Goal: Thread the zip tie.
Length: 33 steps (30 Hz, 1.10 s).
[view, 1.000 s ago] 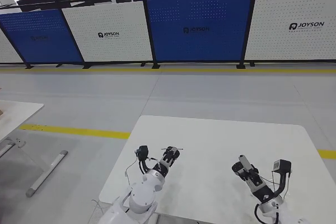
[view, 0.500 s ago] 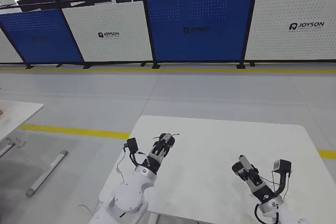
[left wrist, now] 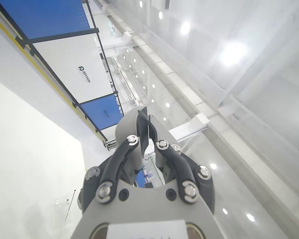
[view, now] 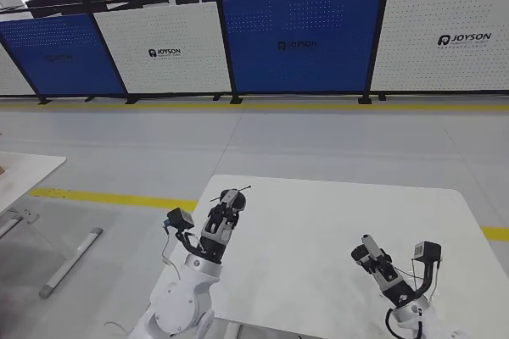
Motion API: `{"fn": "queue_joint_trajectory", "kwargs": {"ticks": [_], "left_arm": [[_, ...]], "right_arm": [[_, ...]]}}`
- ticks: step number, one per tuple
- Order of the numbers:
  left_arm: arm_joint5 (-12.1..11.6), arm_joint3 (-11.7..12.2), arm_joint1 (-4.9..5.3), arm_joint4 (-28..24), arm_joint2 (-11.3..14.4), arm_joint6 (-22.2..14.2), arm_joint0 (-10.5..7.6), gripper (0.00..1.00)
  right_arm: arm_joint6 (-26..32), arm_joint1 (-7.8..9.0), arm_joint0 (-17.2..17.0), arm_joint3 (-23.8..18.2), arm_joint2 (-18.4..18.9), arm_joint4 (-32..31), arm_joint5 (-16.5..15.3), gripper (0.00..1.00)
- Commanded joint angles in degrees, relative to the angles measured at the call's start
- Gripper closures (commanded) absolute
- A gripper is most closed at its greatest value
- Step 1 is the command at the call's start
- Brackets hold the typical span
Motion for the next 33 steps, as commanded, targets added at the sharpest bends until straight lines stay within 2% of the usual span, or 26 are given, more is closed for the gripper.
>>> {"fn": "queue_joint_trajectory", "kwargs": {"ticks": [1, 2, 3, 5, 7, 13, 18, 21, 24, 27, 33], "left_arm": [[1.7, 0.3, 0.04, 0.8, 0.0, -1.2, -0.12, 1.0], [3.2, 0.6, 0.07, 1.6, 0.1, -1.8, -0.32, 1.0], [6.2, 1.1, 0.09, 2.9, 0.5, -2.1, -0.77, 1.0], [10.2, 1.5, 0.0, 4.5, 1.6, -1.9, -2.04, 1.0], [14.3, 3.0, -0.17, 5.5, 3.2, -2.0, -3.58, 1.0], [22.3, 8.3, -0.88, 7.7, 7.7, -0.5, -8.03, 1.0], [25.1, 12.7, -1.21, 10.0, 9.9, -0.7, -9.89, 1.0], [26.5, 15.4, -1.33, 10.3, 10.4, -1.3, -10.49, 1.0], [27.0, 17.6, -1.47, 9.4, 10.3, -1.6, -10.82, 1.0], [26.6, 17.9, -1.56, 8.9, 10.7, -2.7, -11.18, 1.0], [26.6, 17.9, -1.56, 8.9, 10.7, -2.7, -11.18, 1.0]], "right_arm": [[0.0, 0.0, 0.0, 0.0, 0.0, 0.0, 0.0, 0.0], [0.0, 0.0, 0.0, 0.0, 0.0, 0.0, 0.0, 0.0], [0.0, 0.0, 0.0, 0.0, 0.0, 0.0, 0.0, 0.0], [0.0, 0.0, 0.0, 0.0, 0.0, 0.0, 0.0, 0.0], [0.0, 0.0, 0.0, 0.0, 0.0, 0.0, 0.0, 0.0], [0.0, 0.0, 0.0, 0.0, 0.0, 0.0, 0.0, 0.0], [0.0, 0.0, 0.0, 0.0, 0.0, 0.0, 0.0, 0.0], [0.0, 0.0, 0.0, 0.0, 0.0, 0.0, 0.0, 0.0], [0.0, 0.0, 0.0, 0.0, 0.0, 0.0, 0.0, 0.0], [0.0, 0.0, 0.0, 0.0, 0.0, 0.0, 0.0, 0.0], [0.0, 0.0, 0.0, 0.0, 0.0, 0.0, 0.0, 0.0]]}}
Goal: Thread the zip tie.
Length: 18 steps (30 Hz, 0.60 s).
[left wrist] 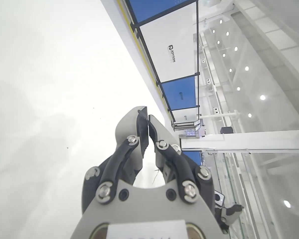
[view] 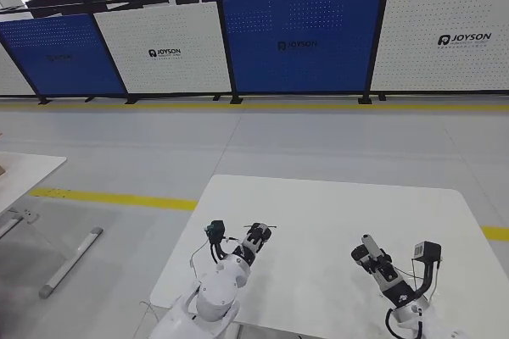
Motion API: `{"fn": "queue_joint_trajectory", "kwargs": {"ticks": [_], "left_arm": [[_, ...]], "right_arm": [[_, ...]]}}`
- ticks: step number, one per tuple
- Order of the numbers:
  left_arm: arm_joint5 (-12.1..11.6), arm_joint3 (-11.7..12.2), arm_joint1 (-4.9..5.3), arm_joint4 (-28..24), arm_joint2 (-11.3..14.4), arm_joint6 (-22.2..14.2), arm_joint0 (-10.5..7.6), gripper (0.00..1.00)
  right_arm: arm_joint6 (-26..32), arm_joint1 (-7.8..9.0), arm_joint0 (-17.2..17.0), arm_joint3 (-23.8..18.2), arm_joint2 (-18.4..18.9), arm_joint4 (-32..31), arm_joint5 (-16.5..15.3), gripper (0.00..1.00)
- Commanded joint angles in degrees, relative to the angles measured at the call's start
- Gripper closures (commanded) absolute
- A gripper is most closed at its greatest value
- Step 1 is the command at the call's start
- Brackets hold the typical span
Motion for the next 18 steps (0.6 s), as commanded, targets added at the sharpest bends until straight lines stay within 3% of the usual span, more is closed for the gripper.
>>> {"fn": "queue_joint_trajectory", "kwargs": {"ticks": [1, 6, 10, 13, 18], "left_arm": [[0.0, 0.0, 0.0, 0.0, 0.0, 0.0, 0.0, 1.0], [-0.3, 0.2, -0.05, -0.5, 0.0, 0.0, 0.04, 1.0], [-3.5, -0.8, -0.25, -2.6, -1.0, 1.3, 0.49, 1.0], [-6.1, -4.0, -0.2, -2.7, -2.3, 2.5, 2.12, 1.0], [-10.6, -12.4, -0.04, -3.1, -4.6, 4.1, 6.32, 1.0]], "right_arm": [[0.0, 0.0, 0.0, 0.0, 0.0, 0.0, 0.0, 0.0], [0.0, 0.0, 0.0, 0.0, 0.0, 0.0, 0.0, 0.0], [0.0, 0.0, 0.0, 0.0, 0.0, 0.0, 0.0, 0.0], [0.0, 0.0, 0.0, 0.0, 0.0, 0.0, 0.0, 0.0], [0.0, 0.0, 0.0, 0.0, 0.0, 0.0, 0.0, 0.0]]}}
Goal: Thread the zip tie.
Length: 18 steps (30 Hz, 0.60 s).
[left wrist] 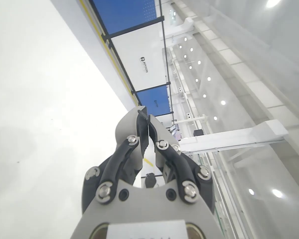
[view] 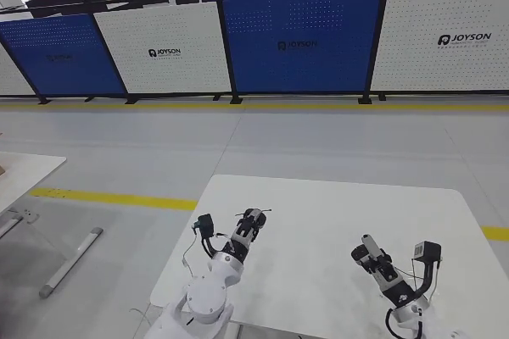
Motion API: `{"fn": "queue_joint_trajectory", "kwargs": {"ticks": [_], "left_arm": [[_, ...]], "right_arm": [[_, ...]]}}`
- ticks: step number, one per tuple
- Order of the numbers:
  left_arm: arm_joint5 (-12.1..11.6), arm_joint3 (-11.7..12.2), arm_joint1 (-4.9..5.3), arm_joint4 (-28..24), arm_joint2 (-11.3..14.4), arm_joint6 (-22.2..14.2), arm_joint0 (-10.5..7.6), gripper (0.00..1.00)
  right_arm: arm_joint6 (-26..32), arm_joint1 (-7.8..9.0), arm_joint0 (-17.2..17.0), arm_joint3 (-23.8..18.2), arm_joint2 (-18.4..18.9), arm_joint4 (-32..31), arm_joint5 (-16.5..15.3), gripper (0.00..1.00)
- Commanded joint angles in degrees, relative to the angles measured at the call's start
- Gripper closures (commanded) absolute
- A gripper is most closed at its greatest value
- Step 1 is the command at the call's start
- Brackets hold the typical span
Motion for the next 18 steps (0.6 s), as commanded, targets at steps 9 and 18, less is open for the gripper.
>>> {"fn": "queue_joint_trajectory", "kwargs": {"ticks": [9, 18], "left_arm": [[-7.5, -11.6, 0.49, 0.4, -4.0, -1.5, 9.22, 1.0], [-1.1, -4.1, -0.34, -0.4, -0.8, 0.7, 4.16, 1.0]], "right_arm": [[0.0, 0.0, 0.0, 0.0, 0.0, 0.0, 0.0, 0.0], [0.0, 0.0, 0.0, 0.0, 0.0, 0.0, 0.0, 0.0]]}}
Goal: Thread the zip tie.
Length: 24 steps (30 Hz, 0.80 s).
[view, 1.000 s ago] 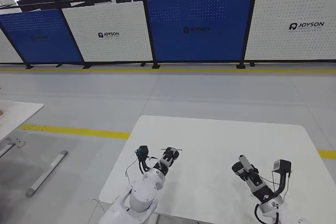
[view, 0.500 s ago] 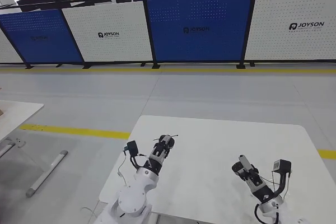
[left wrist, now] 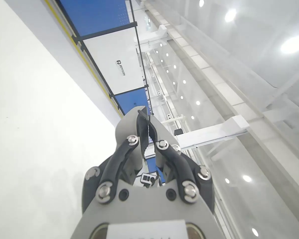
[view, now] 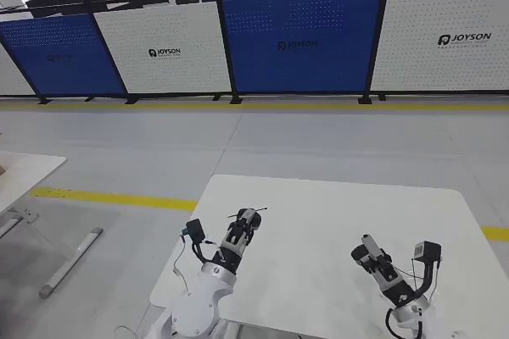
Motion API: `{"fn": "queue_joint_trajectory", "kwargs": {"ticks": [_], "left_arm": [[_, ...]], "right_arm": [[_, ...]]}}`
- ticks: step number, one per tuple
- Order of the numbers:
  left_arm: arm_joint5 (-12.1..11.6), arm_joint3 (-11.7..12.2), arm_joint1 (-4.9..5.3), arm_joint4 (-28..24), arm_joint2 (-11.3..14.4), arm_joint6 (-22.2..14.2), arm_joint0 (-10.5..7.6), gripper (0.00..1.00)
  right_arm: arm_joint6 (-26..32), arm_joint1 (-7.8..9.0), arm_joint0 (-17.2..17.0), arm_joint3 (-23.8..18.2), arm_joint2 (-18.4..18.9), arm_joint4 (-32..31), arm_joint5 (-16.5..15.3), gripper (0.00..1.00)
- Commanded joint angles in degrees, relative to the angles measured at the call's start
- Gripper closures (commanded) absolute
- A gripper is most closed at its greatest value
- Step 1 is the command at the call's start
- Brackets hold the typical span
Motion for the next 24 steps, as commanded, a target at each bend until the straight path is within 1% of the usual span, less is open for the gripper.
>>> {"fn": "queue_joint_trajectory", "kwargs": {"ticks": [1, 2, 4, 5, 6, 7, 9, 13, 14, 15, 16, 17, 24], "left_arm": [[1.7, 2.7, -0.25, -0.4, 0.9, 0.5, -1.81, 1.0], [2.6, 4.5, -0.43, -0.8, 1.4, 1.2, -2.88, 1.0], [4.0, 6.8, -0.67, -0.7, 2.2, 2.0, -4.41, 1.0], [5.0, 8.1, -0.78, 0.2, 2.8, 2.8, -5.09, 1.0], [6.3, 9.4, -0.91, 1.4, 3.9, 2.8, -6.02, 1.0], [6.8, 10.2, -1.03, 1.7, 4.4, 3.1, -6.65, 1.0], [8.1, 12.3, -1.28, 2.8, 5.7, 3.9, -7.64, 1.0], [8.7, 15.3, -1.66, 2.6, 6.5, 4.8, -8.68, 1.0], [9.0, 15.8, -1.72, 2.8, 6.5, 5.3, -8.86, 1.0], [9.7, 16.5, -1.76, 4.5, 6.7, 6.6, -9.09, 1.0], [10.1, 16.9, -1.89, 6.3, 7.7, 8.0, -9.25, 1.0], [10.1, 17.0, -1.99, 6.5, 8.2, 7.9, -9.27, 1.0], [10.1, 17.0, -1.99, 6.5, 8.2, 7.9, -9.27, 1.0]], "right_arm": [[0.0, 0.0, 0.0, 0.0, 0.0, 0.0, 0.0, 0.0], [0.0, 0.0, 0.0, 0.0, 0.0, 0.0, 0.0, 0.0], [0.0, 0.0, 0.0, 0.0, 0.0, 0.0, 0.0, 0.0], [0.0, 0.0, 0.0, 0.0, 0.0, 0.0, 0.0, 0.0], [0.0, 0.0, 0.0, 0.0, 0.0, 0.0, 0.0, 0.0], [0.0, 0.0, 0.0, 0.0, 0.0, 0.0, 0.0, 0.0], [0.0, 0.0, 0.0, 0.0, 0.0, 0.0, 0.0, 0.0], [0.0, 0.0, 0.0, 0.0, 0.0, 0.0, 0.0, 0.0], [0.0, 0.0, 0.0, 0.0, 0.0, 0.0, 0.0, 0.0], [0.0, 0.0, 0.0, 0.0, 0.0, 0.0, 0.0, 0.0], [0.0, 0.0, 0.0, 0.0, 0.0, 0.0, 0.0, 0.0], [0.0, 0.0, 0.0, 0.0, 0.0, 0.0, 0.0, 0.0], [0.0, 0.0, 0.0, 0.0, 0.0, 0.0, 0.0, 0.0]]}}
